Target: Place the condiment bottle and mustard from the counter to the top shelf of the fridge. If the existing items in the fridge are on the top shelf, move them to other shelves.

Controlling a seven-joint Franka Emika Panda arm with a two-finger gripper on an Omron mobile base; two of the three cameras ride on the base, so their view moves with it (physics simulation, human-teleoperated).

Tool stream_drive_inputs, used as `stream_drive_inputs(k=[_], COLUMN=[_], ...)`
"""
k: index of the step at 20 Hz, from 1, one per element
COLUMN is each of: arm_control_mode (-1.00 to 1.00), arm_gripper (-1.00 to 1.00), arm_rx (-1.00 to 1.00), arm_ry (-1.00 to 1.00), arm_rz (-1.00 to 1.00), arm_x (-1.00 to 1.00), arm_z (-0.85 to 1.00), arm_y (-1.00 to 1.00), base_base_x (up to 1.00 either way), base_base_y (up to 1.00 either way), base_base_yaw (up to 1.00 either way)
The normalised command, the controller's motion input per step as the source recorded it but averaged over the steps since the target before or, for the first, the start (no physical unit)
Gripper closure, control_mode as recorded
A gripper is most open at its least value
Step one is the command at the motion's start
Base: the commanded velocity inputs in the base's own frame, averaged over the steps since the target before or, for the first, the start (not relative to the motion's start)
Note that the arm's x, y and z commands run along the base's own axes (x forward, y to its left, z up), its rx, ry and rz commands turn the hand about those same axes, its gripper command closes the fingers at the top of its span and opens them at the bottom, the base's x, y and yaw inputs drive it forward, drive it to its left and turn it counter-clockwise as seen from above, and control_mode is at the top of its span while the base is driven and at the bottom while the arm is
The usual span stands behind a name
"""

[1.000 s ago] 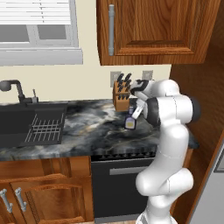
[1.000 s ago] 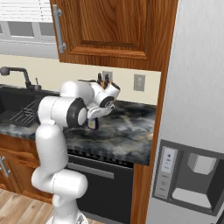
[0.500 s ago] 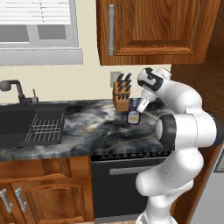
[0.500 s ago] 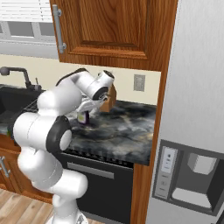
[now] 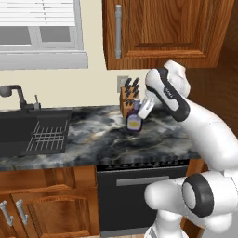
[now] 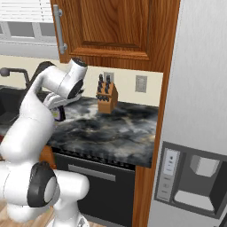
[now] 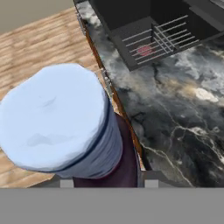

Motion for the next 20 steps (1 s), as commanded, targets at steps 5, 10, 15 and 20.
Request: stream_drive_inputs(k=[5, 10, 15, 20], arm_control_mode=[-1.0, -1.0, -1.0, -1.0], arm_gripper=[1.0, 1.0, 1.0, 1.0], arm_rx=[0.0, -0.03, -0.11, -0.05], arm_ry=[-0.09, -0.18, -0.27, -0.25], arm_rz=[-0.12, -0.2, -0.2, -0.25], arm_x=[-1.0, -1.0, -1.0, -1.0], arm_z=[1.0, 0.85, 0.43, 0.19], arm_y=[0.26, -0.04, -0.16, -0.21], base_base_x=[0.0, 0.0, 0.0, 0.0], base_base_y=[0.0, 0.0, 0.0, 0.0], base_base_yaw=[0.0, 0.0, 0.0, 0.0])
